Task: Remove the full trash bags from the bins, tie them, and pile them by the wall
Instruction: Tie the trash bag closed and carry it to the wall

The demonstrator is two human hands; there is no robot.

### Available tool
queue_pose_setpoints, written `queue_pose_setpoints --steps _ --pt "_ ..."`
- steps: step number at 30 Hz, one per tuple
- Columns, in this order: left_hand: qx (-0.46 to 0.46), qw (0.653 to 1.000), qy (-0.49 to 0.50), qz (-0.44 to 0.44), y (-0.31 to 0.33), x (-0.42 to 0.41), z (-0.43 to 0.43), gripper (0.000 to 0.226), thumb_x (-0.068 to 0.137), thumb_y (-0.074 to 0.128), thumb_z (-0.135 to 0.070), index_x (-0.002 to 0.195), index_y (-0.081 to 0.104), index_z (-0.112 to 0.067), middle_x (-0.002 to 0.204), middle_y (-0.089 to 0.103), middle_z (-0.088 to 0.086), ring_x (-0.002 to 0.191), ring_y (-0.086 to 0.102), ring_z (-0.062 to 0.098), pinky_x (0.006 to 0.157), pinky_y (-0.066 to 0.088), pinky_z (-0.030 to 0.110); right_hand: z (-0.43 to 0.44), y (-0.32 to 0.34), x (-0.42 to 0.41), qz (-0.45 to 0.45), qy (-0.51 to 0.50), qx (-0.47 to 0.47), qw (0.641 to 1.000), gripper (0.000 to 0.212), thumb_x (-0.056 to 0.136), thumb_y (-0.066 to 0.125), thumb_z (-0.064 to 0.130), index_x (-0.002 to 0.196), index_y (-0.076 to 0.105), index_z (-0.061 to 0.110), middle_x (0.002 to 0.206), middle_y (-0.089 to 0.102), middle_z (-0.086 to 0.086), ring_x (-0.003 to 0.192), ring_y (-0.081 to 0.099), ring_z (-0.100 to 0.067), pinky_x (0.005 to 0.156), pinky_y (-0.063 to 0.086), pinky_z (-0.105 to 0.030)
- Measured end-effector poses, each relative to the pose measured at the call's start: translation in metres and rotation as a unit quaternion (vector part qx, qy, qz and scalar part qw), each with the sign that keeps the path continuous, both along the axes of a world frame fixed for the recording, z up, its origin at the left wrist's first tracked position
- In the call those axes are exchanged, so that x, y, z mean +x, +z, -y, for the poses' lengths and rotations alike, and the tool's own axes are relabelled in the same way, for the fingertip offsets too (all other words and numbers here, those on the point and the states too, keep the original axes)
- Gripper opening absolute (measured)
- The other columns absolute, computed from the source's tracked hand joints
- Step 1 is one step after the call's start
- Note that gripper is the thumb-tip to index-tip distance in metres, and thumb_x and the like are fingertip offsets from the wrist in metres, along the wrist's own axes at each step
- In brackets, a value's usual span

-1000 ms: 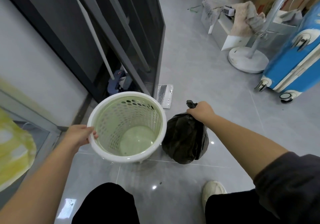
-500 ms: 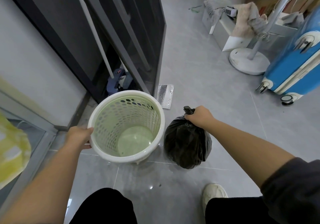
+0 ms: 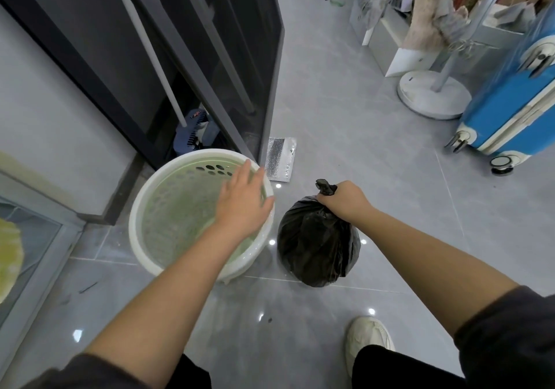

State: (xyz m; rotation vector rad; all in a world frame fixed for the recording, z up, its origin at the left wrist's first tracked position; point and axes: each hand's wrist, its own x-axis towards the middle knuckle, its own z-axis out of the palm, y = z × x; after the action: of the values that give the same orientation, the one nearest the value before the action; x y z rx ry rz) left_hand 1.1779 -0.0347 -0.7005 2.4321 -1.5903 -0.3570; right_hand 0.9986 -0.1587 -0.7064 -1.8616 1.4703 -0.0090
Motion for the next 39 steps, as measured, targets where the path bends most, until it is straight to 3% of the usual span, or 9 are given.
queue_pose_setpoints --steps 5,12,15,19,22,25,28,33,39 --pt "0.082 0.995 0.004 0.049 -0.034 -0.026 0.018 0.072 0.097 0.031 -0.041 0.151 -0.005 -0.010 0.158 -0.019 0.011 0.146 -0.015 0.024 0.118 0.005 0.051 0.005 -0.013 -0.006 0.053 -0.025 0.007 0.998 0.047 0.083 0.065 0.037 0.054 0.039 0.012 0.054 0.040 -0.004 0.058 0.043 -0.022 0.054 0.029 -0.032" --pt "0.064 0.986 -0.056 0.141 -0.033 -0.027 0.021 0.068 0.096 0.026 -0.039 0.150 0.001 -0.005 0.159 -0.007 0.015 0.147 -0.010 0.029 0.118 -0.001 0.052 0.015 -0.017 -0.017 0.132 -0.060 0.073 0.987 0.032 0.081 0.068 0.035 0.065 0.054 0.011 0.068 0.053 -0.007 0.066 0.052 -0.022 0.061 0.037 -0.031" --pt "-0.069 0.989 -0.134 0.010 -0.026 -0.058 0.014 0.066 0.084 0.032 -0.045 0.141 0.037 -0.011 0.145 0.040 0.008 0.137 0.034 0.028 0.113 0.021 0.039 0.021 -0.010 -0.022 0.194 -0.090 0.129 0.968 0.024 0.082 0.067 0.034 0.077 0.060 0.012 0.076 0.056 -0.006 0.070 0.057 -0.020 0.065 0.042 -0.029" --pt "-0.054 0.981 -0.113 -0.146 -0.043 -0.101 0.020 0.079 0.075 0.059 -0.060 0.140 0.033 -0.025 0.136 0.048 -0.008 0.123 0.045 0.013 0.101 0.039 0.031 0.023 -0.014 -0.028 0.273 -0.133 0.191 0.933 0.025 0.086 0.064 0.034 0.091 0.064 0.009 0.085 0.062 -0.011 0.075 0.063 -0.021 0.072 0.050 -0.031" --pt "-0.134 0.952 0.021 -0.276 -0.060 -0.106 0.039 0.019 0.083 0.067 -0.030 0.099 0.058 -0.030 0.088 0.065 -0.018 0.086 0.062 0.008 0.068 0.042 0.015 0.026 -0.022 -0.035 0.287 -0.135 0.199 0.927 0.043 0.086 0.062 0.040 0.096 0.064 -0.002 0.087 0.064 -0.010 0.084 0.067 -0.026 0.086 0.052 -0.038" --pt "-0.178 0.890 0.074 -0.414 -0.080 -0.097 0.052 0.032 0.078 0.067 -0.005 0.070 0.052 -0.031 0.065 0.056 -0.016 0.063 0.051 0.002 0.060 0.038 0.015 0.029 -0.025 -0.051 0.277 -0.088 0.165 0.942 0.047 0.086 0.061 0.046 0.094 0.064 0.000 0.085 0.067 -0.005 0.093 0.069 -0.024 0.089 0.051 -0.038" --pt "-0.201 0.895 0.008 -0.399 -0.086 -0.093 0.058 0.034 0.069 0.062 -0.006 0.070 0.048 -0.037 0.081 0.052 -0.011 0.070 0.050 0.008 0.067 0.039 0.022 0.027 -0.021 -0.065 0.293 -0.016 0.128 0.947 0.033 0.090 0.060 0.035 0.090 0.065 0.003 0.079 0.065 -0.001 0.078 0.067 -0.013 0.076 0.050 -0.024" --pt "-0.105 0.859 -0.111 -0.488 -0.082 -0.096 0.077 0.065 0.080 0.064 -0.001 0.123 0.047 -0.047 0.105 0.066 -0.008 0.091 0.064 0.007 0.083 0.049 0.020 0.020 -0.009 -0.068 0.275 0.100 0.112 0.949 0.025 0.094 0.055 0.020 0.072 0.064 0.011 0.064 0.056 0.000 0.062 0.055 -0.008 0.060 0.044 -0.018" --pt "-0.071 0.901 -0.114 -0.413 -0.090 -0.094 0.085 0.005 0.076 0.069 -0.023 0.079 0.068 -0.026 0.075 0.068 -0.005 0.073 0.058 0.002 0.074 0.050 0.032 0.036 -0.019 -0.080 0.283 0.056 0.057 0.956 0.034 0.094 0.056 0.027 0.069 0.053 0.004 0.062 0.046 0.000 0.060 0.047 -0.009 0.059 0.039 -0.020"
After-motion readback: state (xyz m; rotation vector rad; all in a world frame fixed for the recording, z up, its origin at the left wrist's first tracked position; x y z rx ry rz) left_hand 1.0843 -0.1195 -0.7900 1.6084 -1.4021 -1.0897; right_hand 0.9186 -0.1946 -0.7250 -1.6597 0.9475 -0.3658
